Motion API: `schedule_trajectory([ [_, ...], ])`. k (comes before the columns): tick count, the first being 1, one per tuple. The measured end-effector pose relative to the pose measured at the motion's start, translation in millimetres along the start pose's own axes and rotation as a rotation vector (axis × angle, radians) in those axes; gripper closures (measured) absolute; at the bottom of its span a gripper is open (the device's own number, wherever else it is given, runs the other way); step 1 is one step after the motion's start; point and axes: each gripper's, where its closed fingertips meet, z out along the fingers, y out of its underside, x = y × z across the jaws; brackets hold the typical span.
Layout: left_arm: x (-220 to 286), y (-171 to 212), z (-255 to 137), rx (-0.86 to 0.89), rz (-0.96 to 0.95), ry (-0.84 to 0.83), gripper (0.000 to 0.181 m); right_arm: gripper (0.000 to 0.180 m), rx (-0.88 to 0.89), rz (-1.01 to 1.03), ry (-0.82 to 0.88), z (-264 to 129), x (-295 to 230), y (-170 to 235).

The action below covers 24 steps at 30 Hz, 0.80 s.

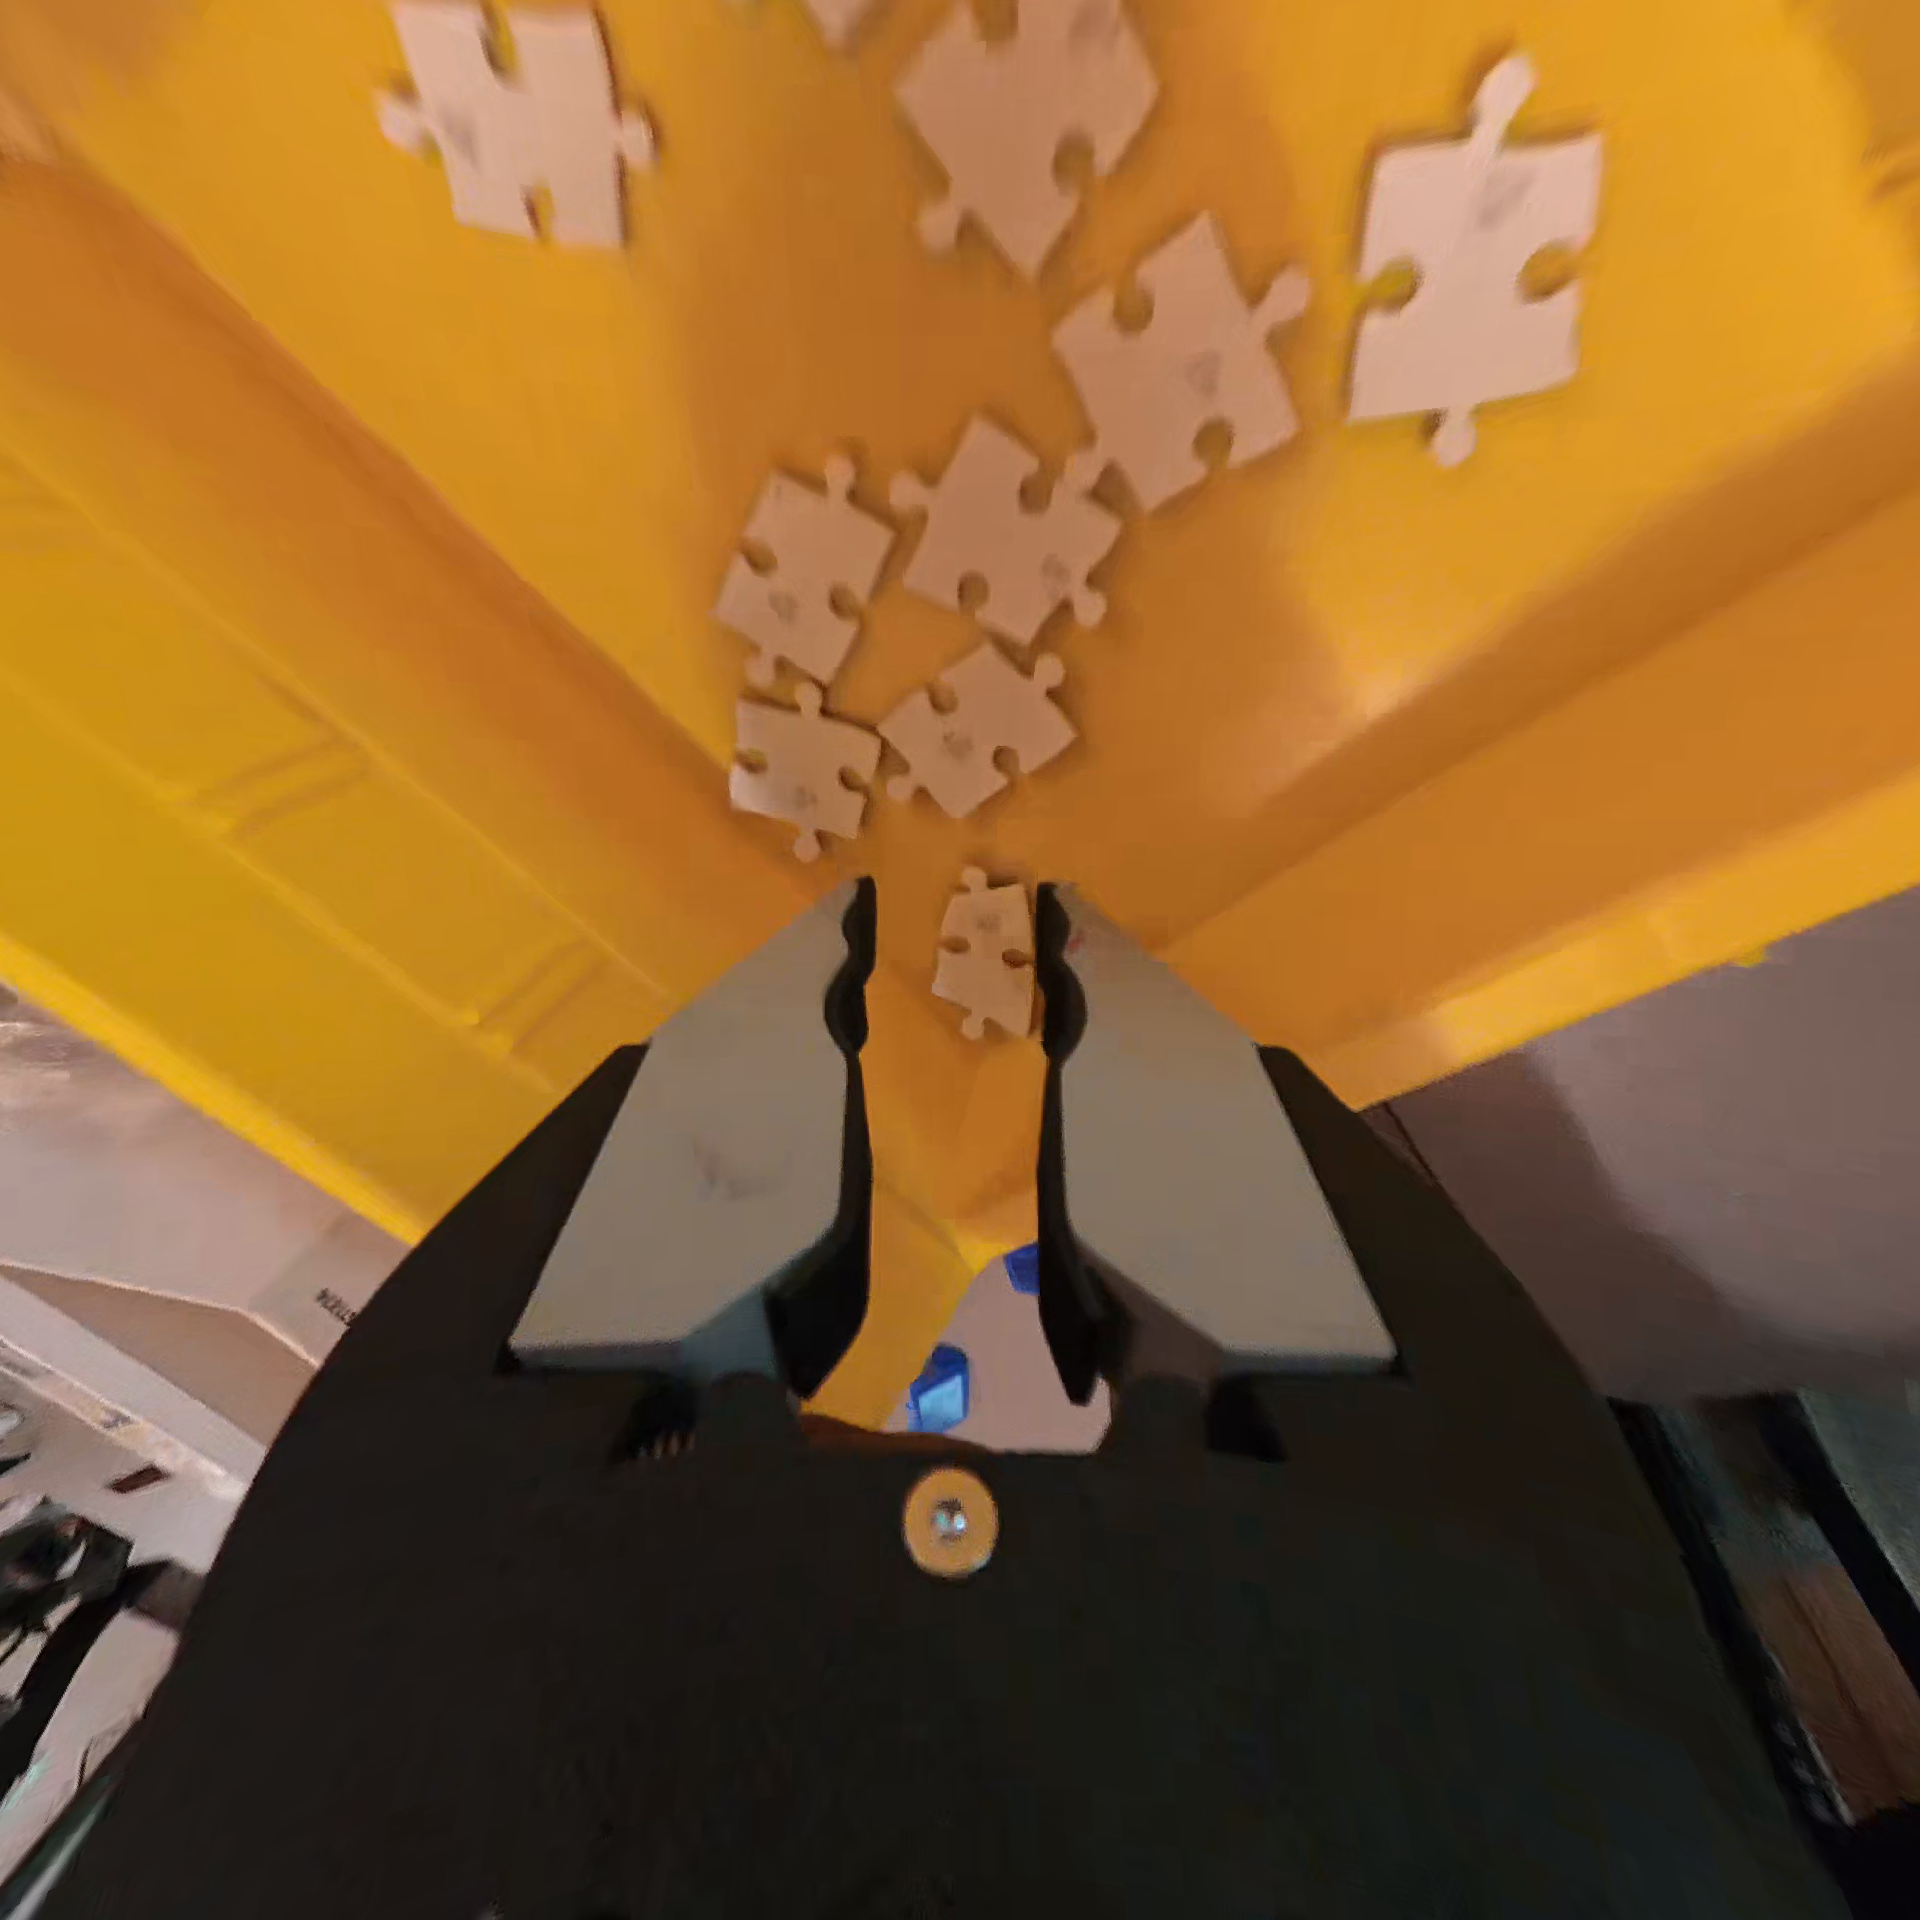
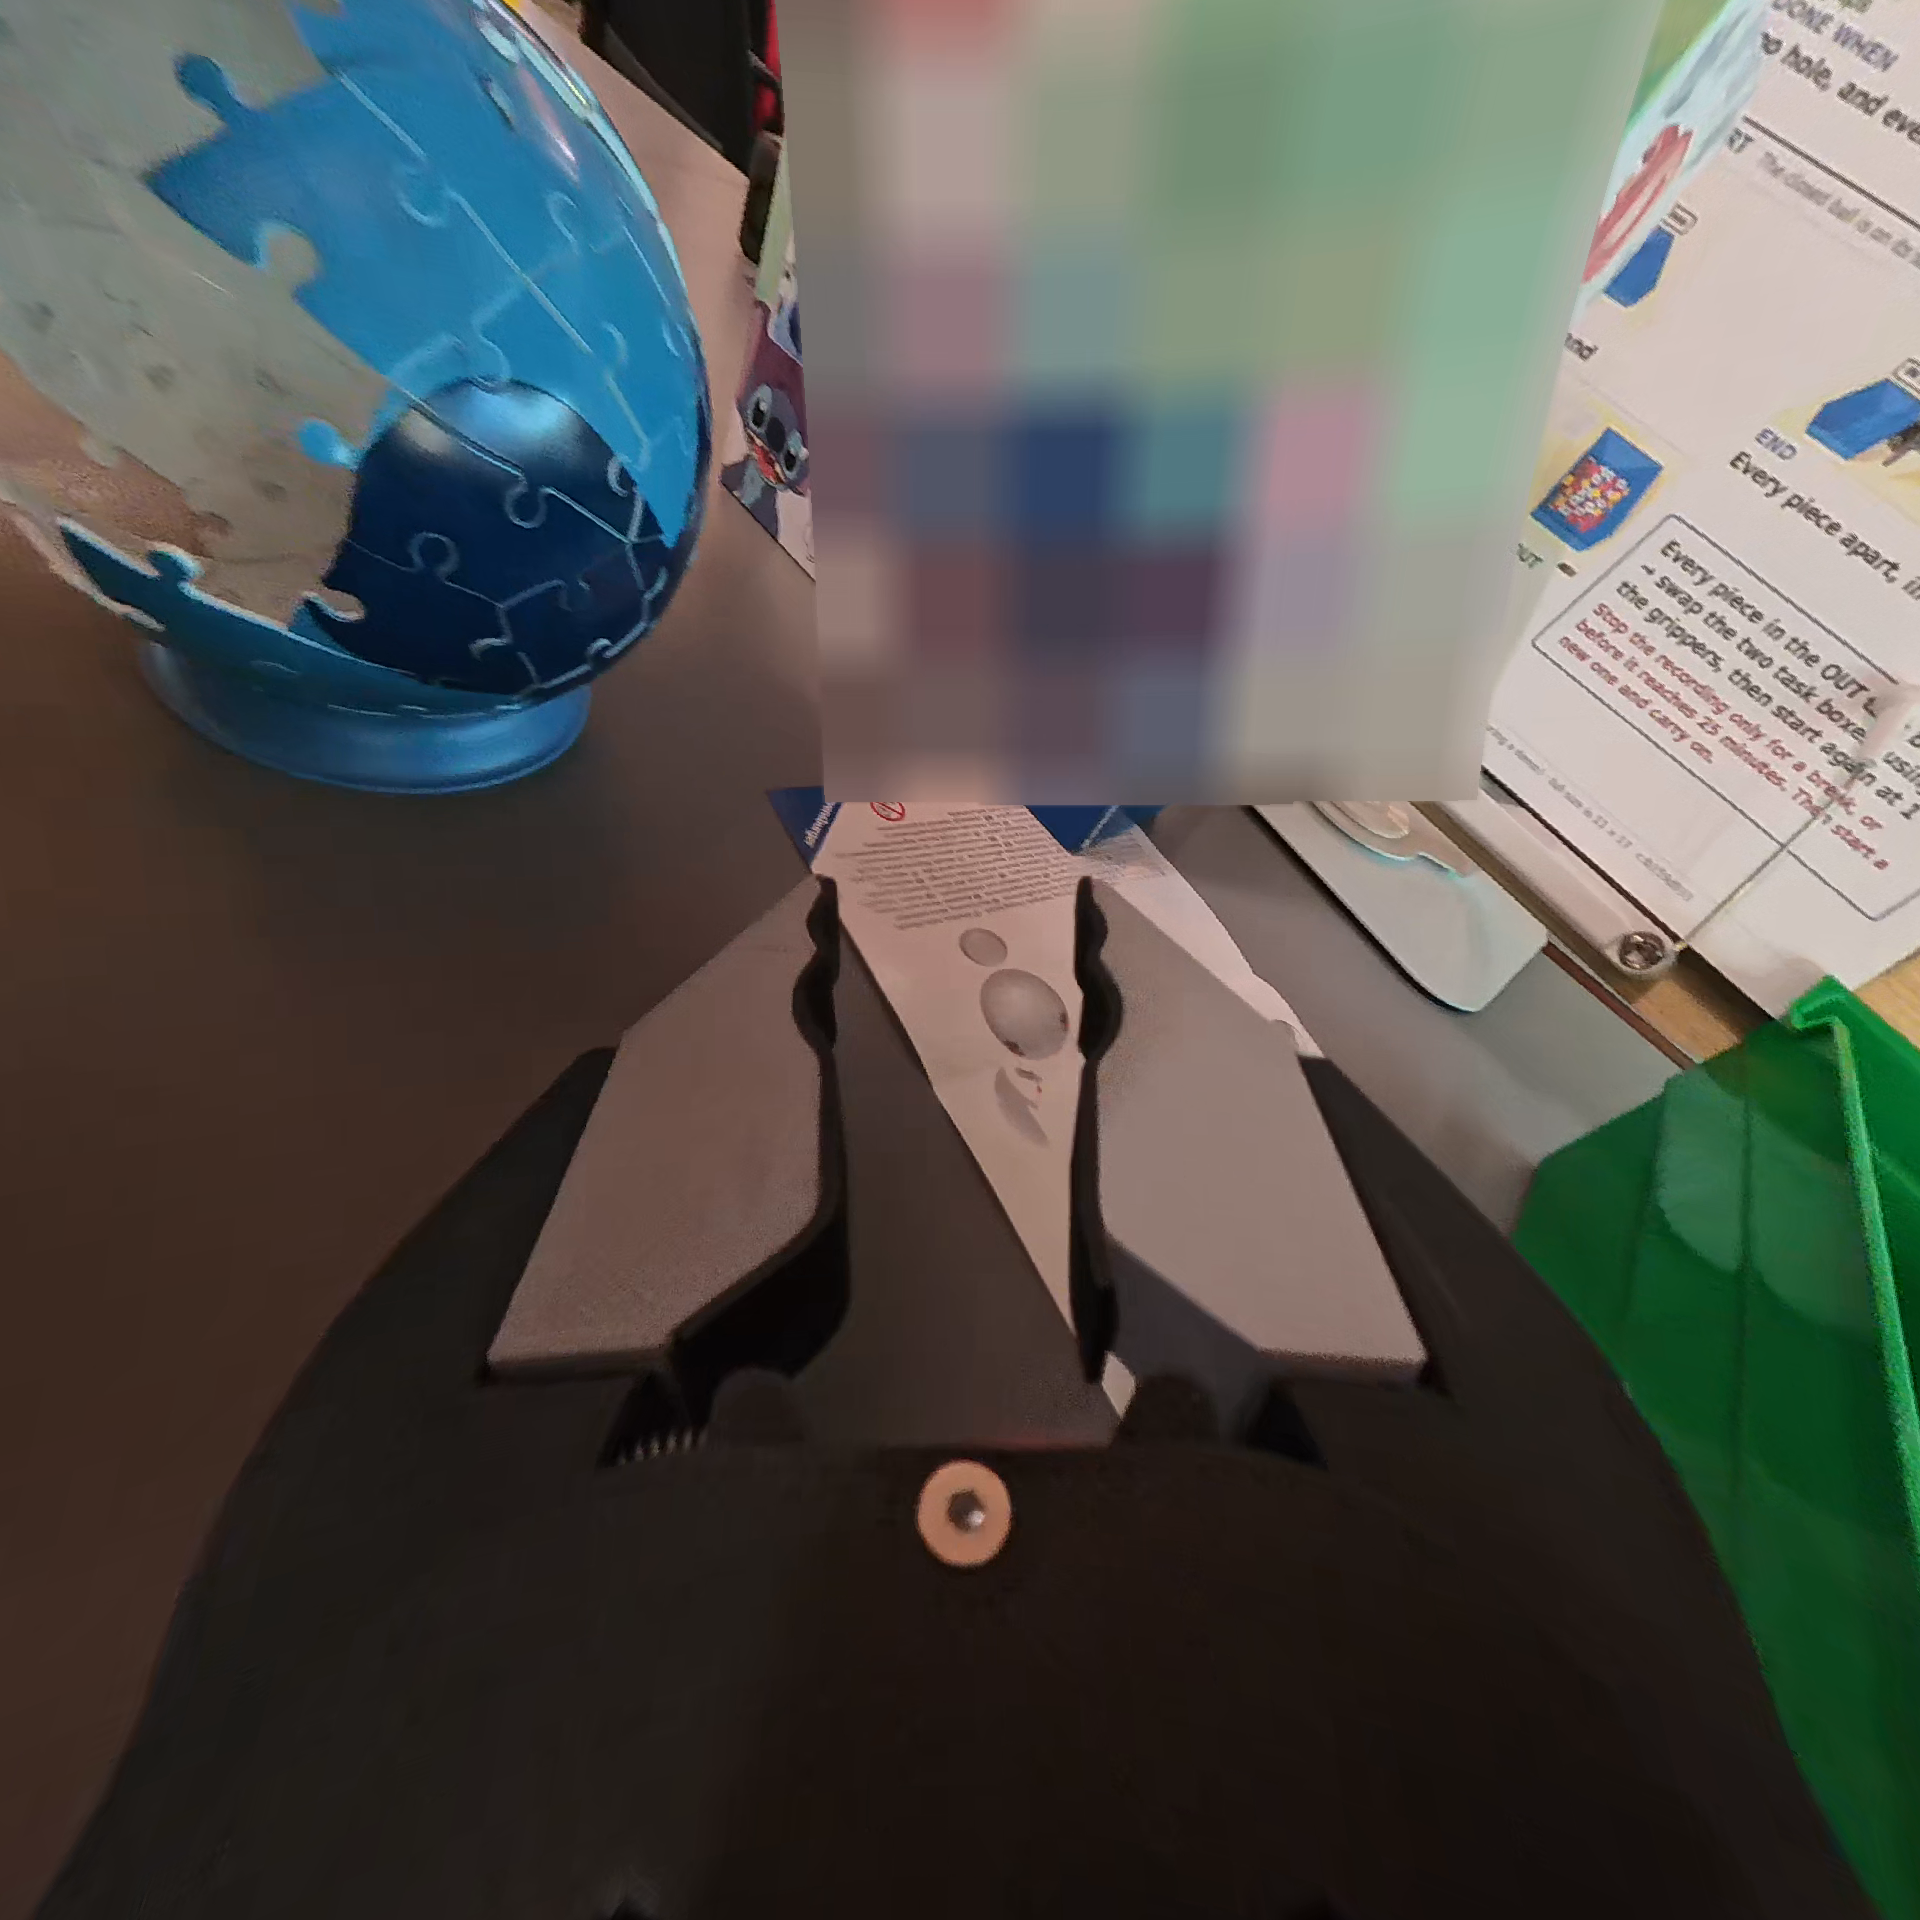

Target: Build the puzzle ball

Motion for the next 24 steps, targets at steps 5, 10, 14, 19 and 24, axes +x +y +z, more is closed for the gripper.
schedule_trajectory([
  [5,0,11,16,-0.085,-0.064,0.067,0.151,0.138,0.061,0.030,-0.066,-6,-10,-10],
  [10,4,15,19,-0.111,-0.122,0.147,0.154,0.139,0.109,0.075,-0.112,-12,-14,-17],
  [14,9,15,18,-0.106,-0.130,0.188,0.165,0.139,0.136,0.096,-0.138,-16,-16,-22],
  [19,8,17,18,-0.092,-0.142,0.183,0.165,0.139,0.162,0.112,-0.177,-20,-22,-27],
  [24,0,11,4,-0.011,-0.158,0.126,0.181,0.138,0.182,0.109,-0.219,-24,-30,-32],
])
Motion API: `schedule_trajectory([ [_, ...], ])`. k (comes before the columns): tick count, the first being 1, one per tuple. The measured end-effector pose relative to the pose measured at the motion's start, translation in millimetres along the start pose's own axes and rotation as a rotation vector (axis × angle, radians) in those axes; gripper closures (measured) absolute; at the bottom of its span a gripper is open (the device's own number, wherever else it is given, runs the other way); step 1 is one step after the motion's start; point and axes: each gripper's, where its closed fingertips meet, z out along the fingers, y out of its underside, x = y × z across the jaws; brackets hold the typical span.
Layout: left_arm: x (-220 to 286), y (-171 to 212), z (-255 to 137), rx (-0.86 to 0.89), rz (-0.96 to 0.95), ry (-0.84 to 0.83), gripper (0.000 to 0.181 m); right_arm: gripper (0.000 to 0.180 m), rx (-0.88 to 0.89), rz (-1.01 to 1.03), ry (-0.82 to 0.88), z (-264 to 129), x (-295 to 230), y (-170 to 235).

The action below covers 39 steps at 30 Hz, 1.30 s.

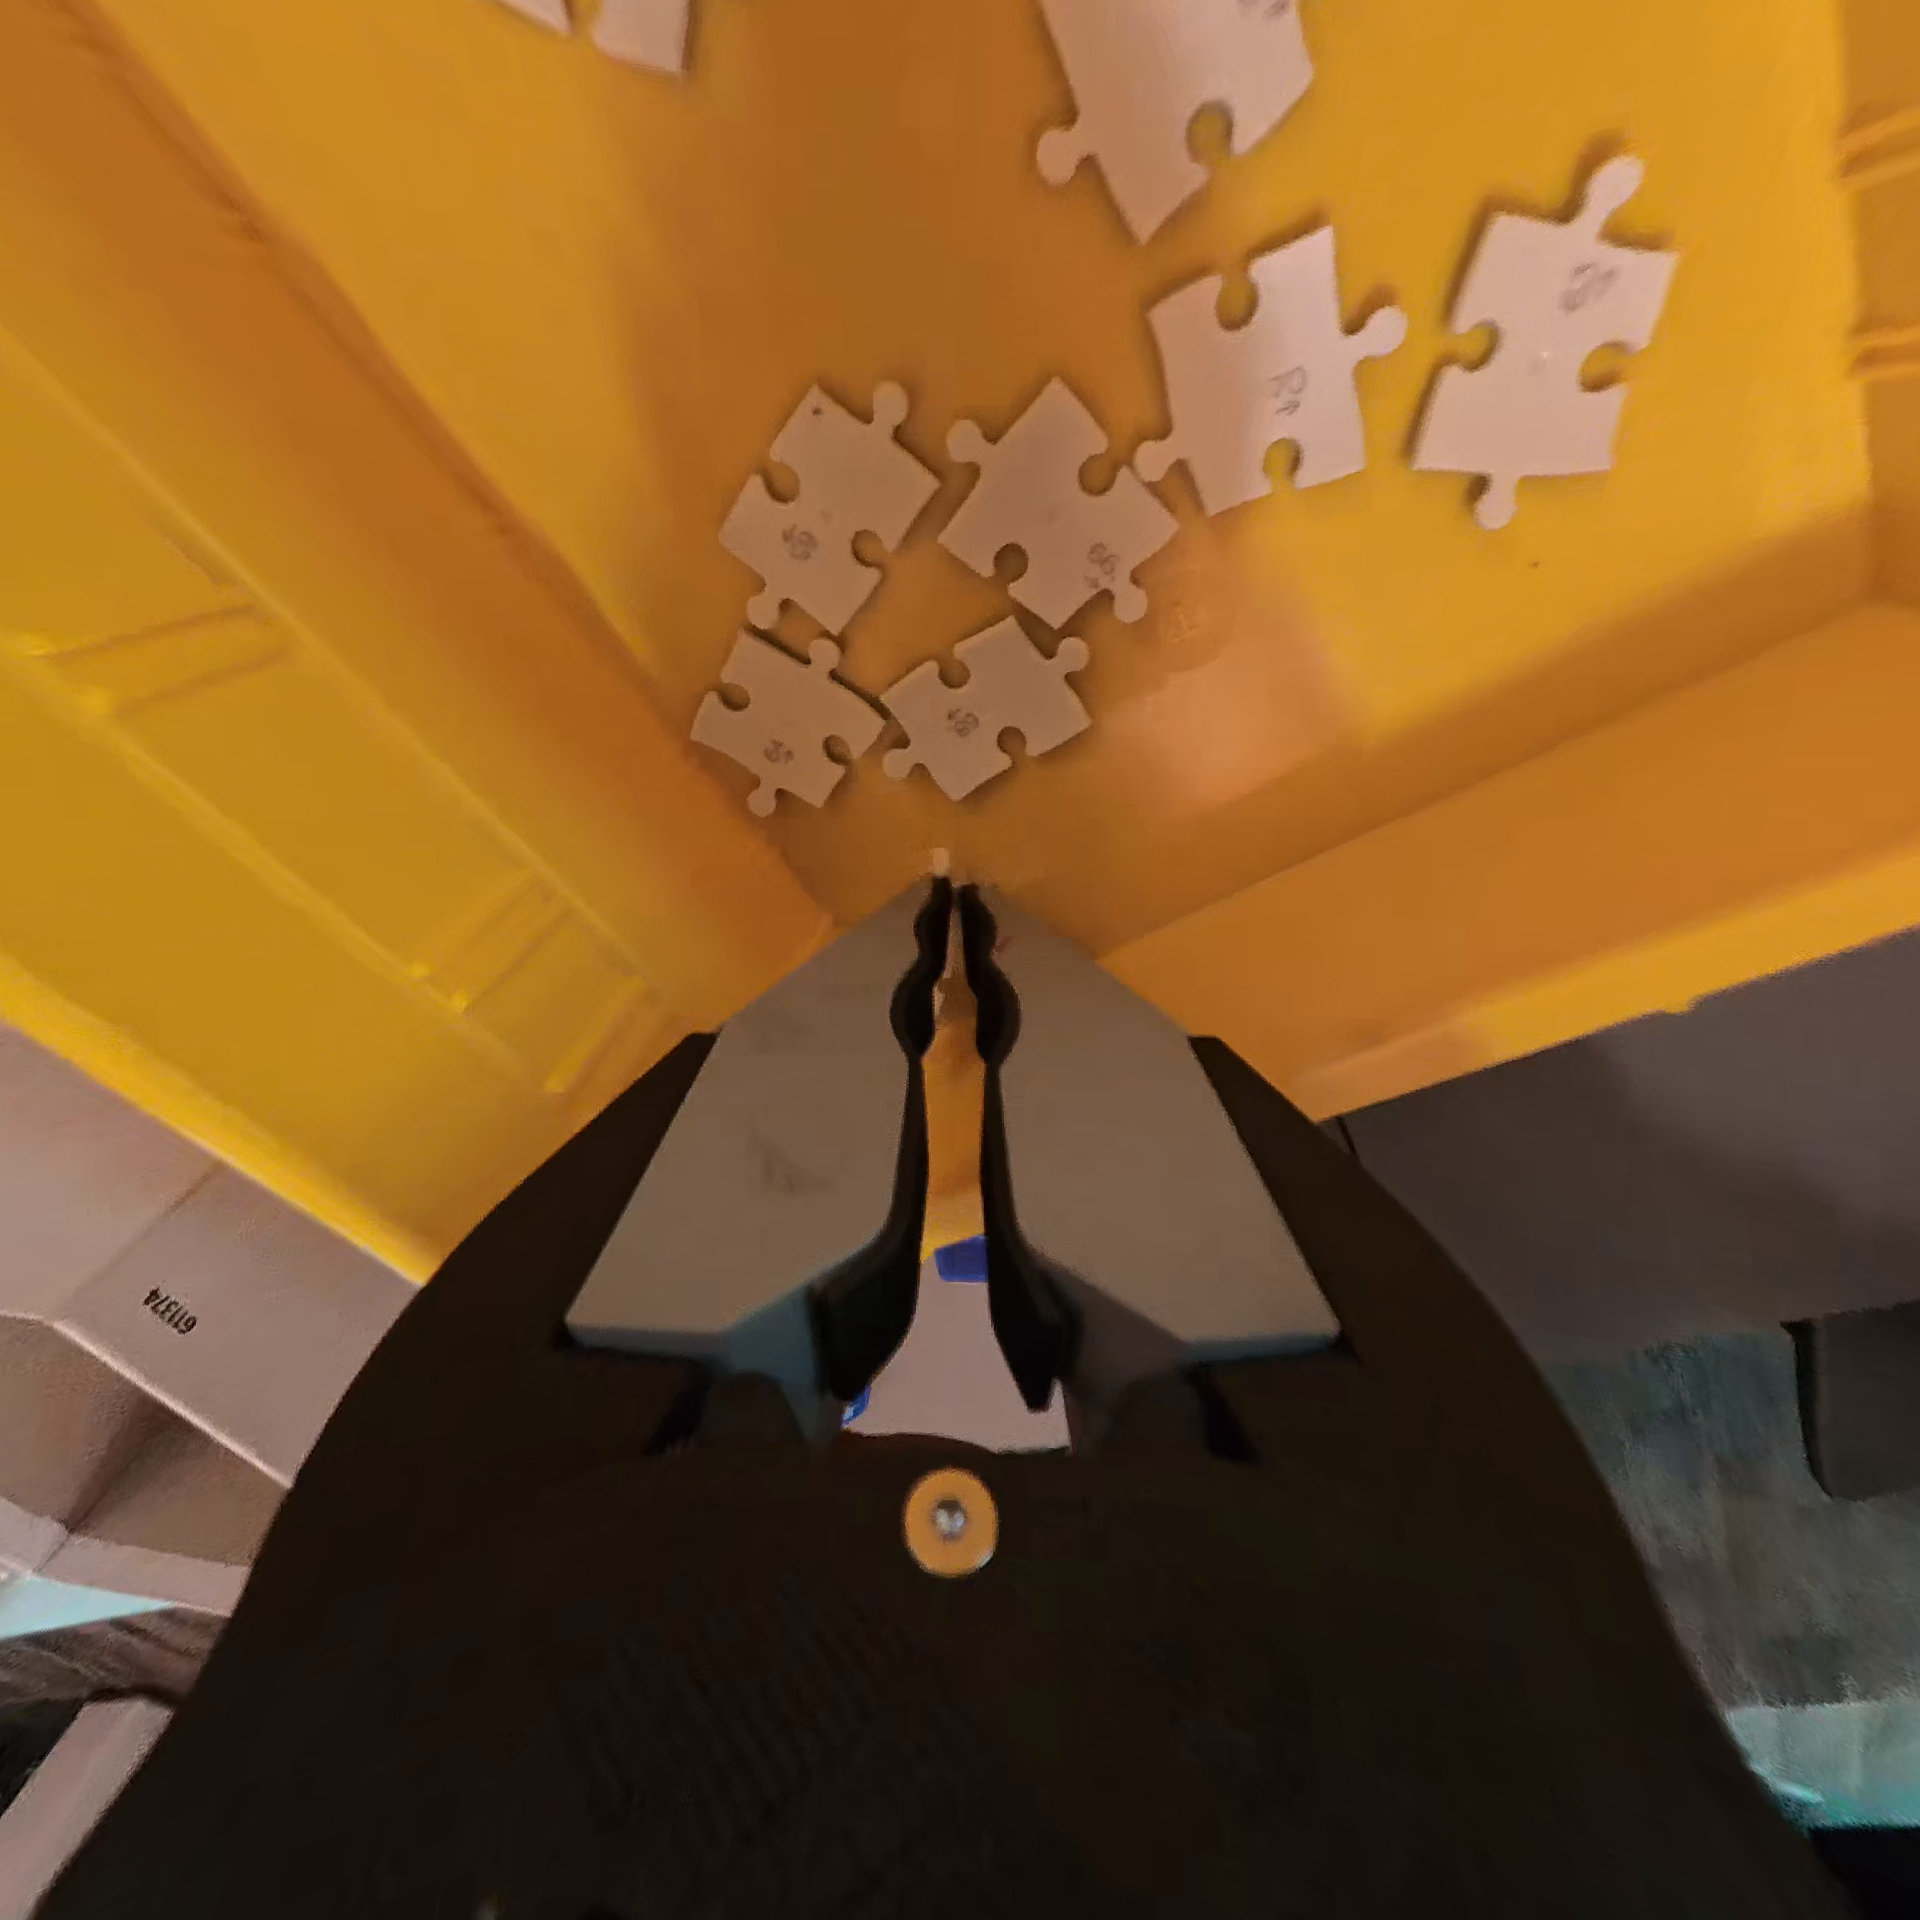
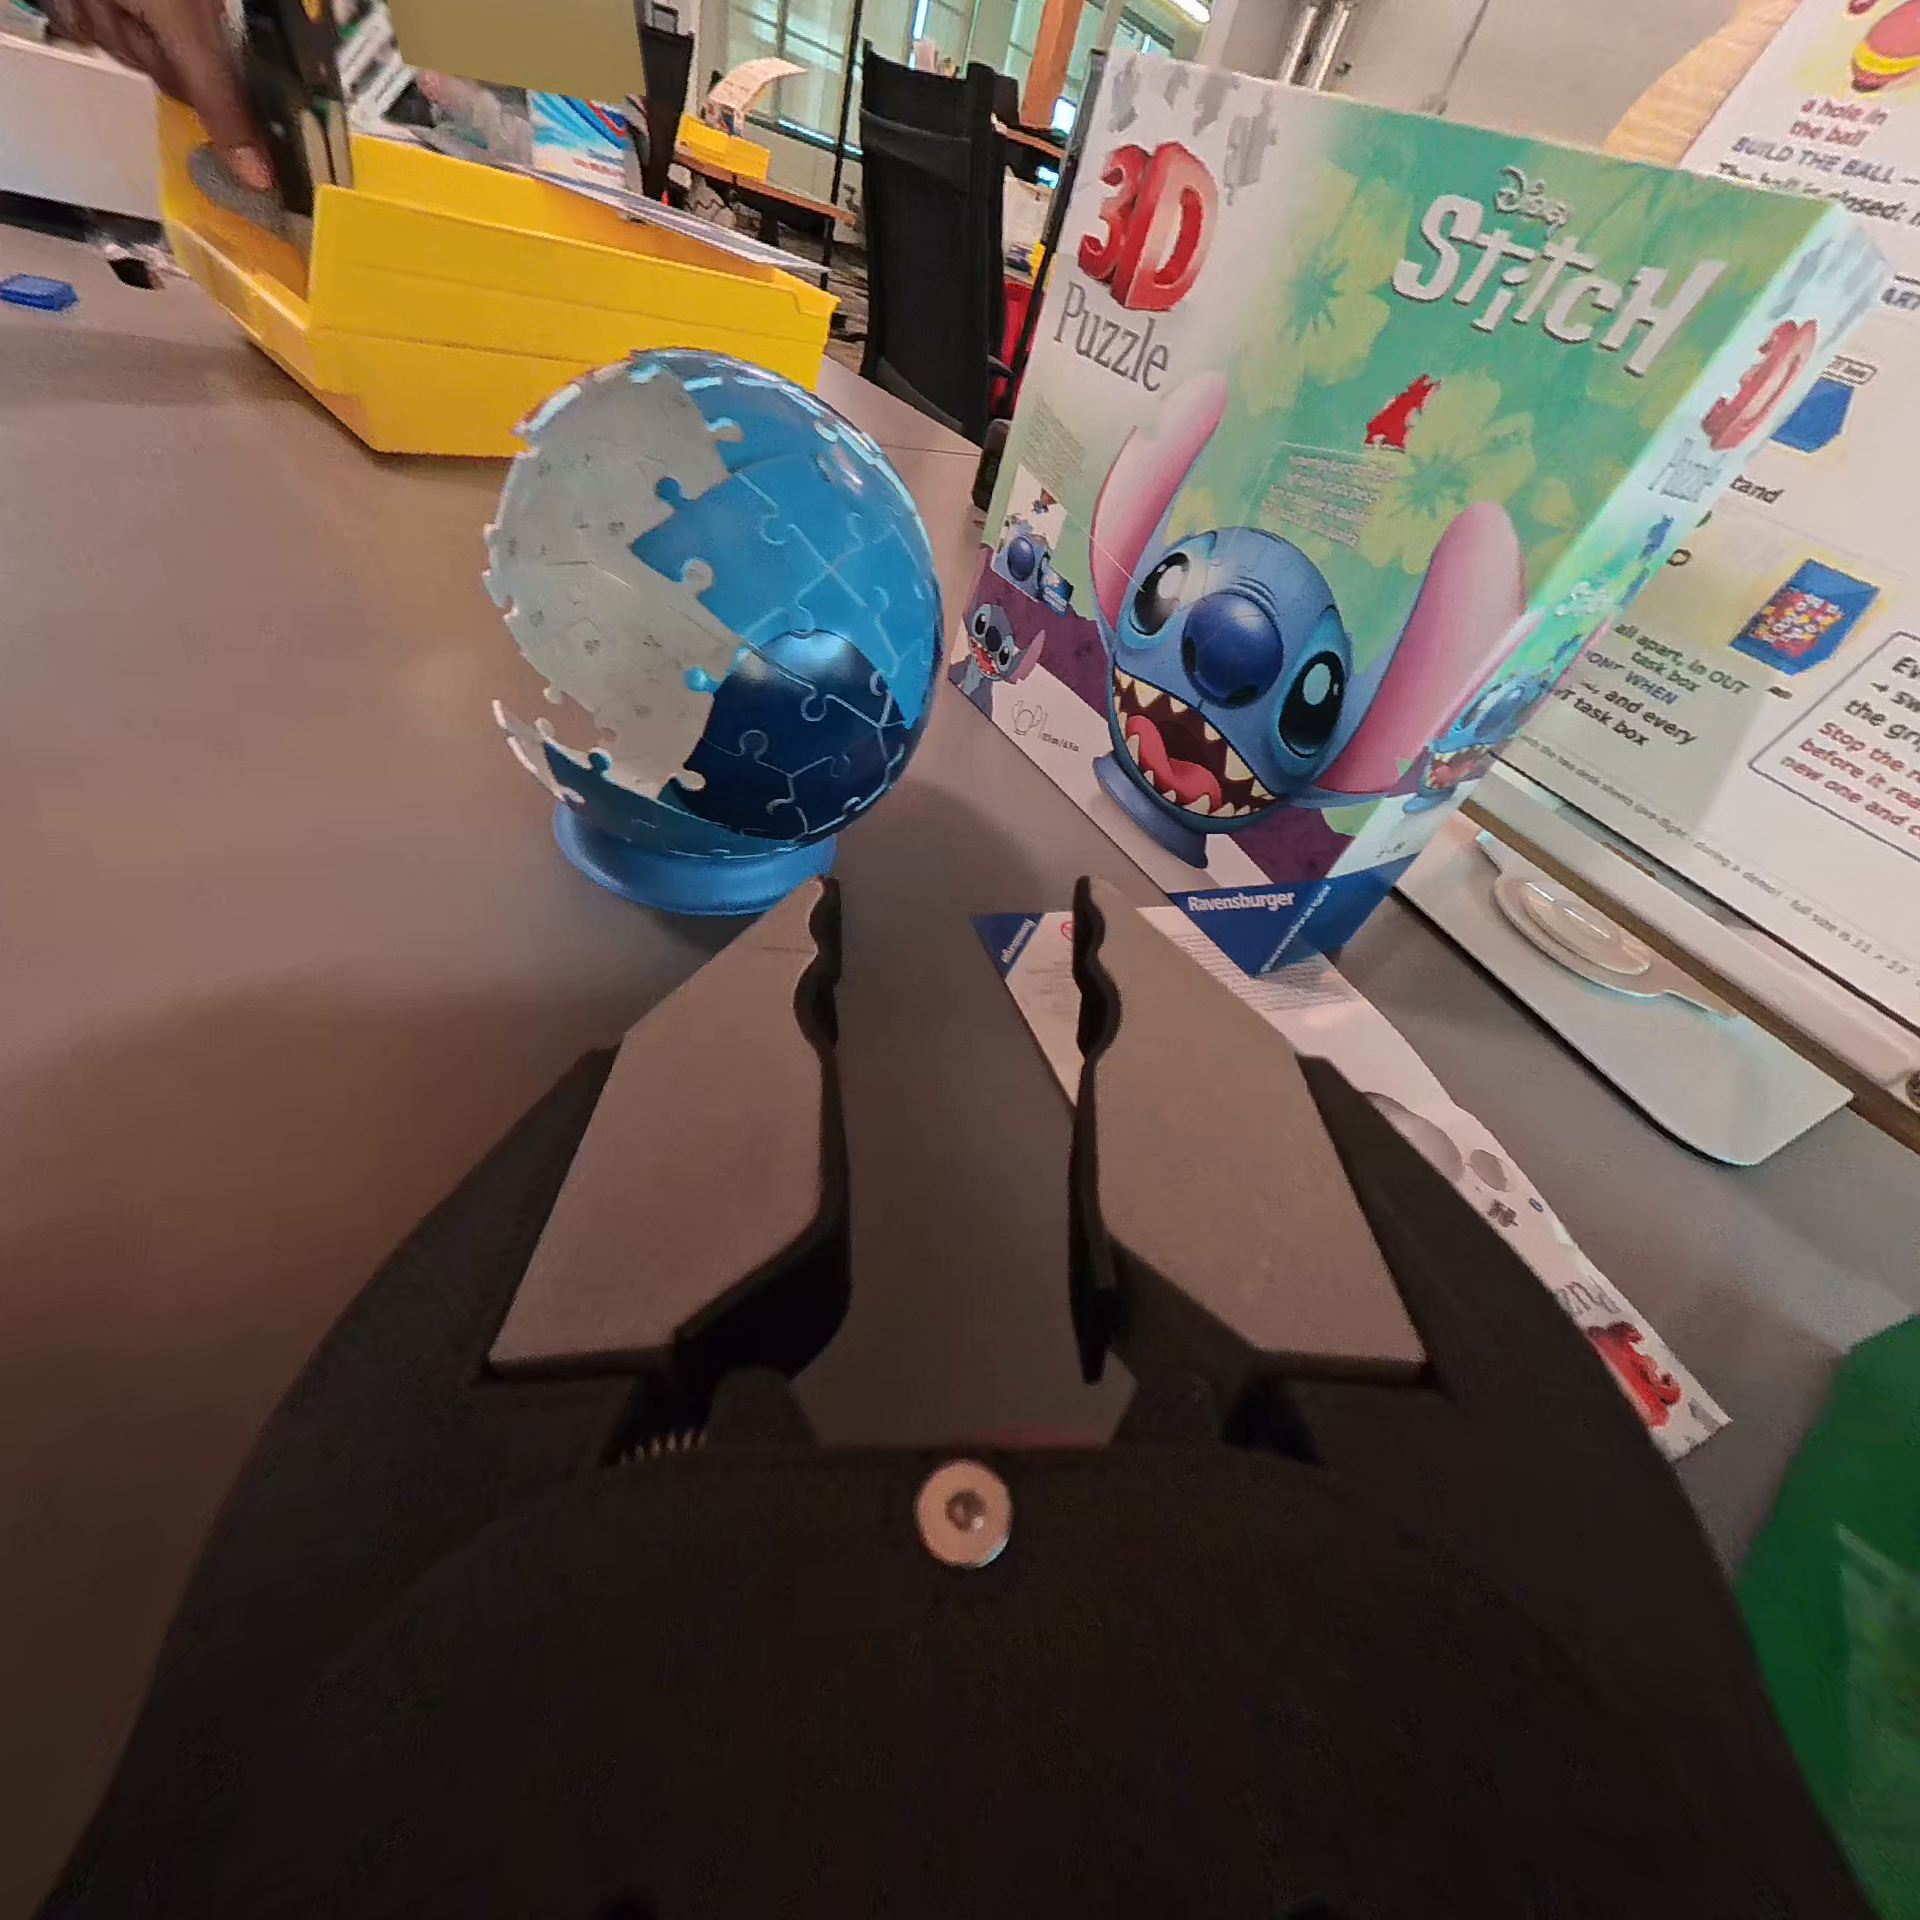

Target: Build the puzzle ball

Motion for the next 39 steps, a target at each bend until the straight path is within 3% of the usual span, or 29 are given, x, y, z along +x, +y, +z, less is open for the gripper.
schedule_trajectory([
  [7,0,2,-4,0.034,0.006,-0.081,0.181,0.140,0.039,-0.043,-0.018,-5,-11,-11],
  [13,-3,-5,-56,0.177,-0.021,-0.125,0.181,0.140,0.054,-0.054,-0.020,-8,-13,-14],
  [17,8,-13,-82,0.272,-0.025,-0.071,0.181,0.140,0.038,-0.060,-0.025,-5,-16,-11],
  [25,20,-15,-88,0.341,-0.017,-0.016,0.181,0.140,0.013,-0.067,-0.031,-2,-18,-7],
  [34,103,-37,-142,0.674,0.124,0.028,0.181,0.136,-0.031,-0.078,-0.142,6,-43,-2],
  [39,204,-49,-160,0.902,0.316,0.055,0.181,0.135,-0.018,-0.096,-0.206,3,-59,-6],
])
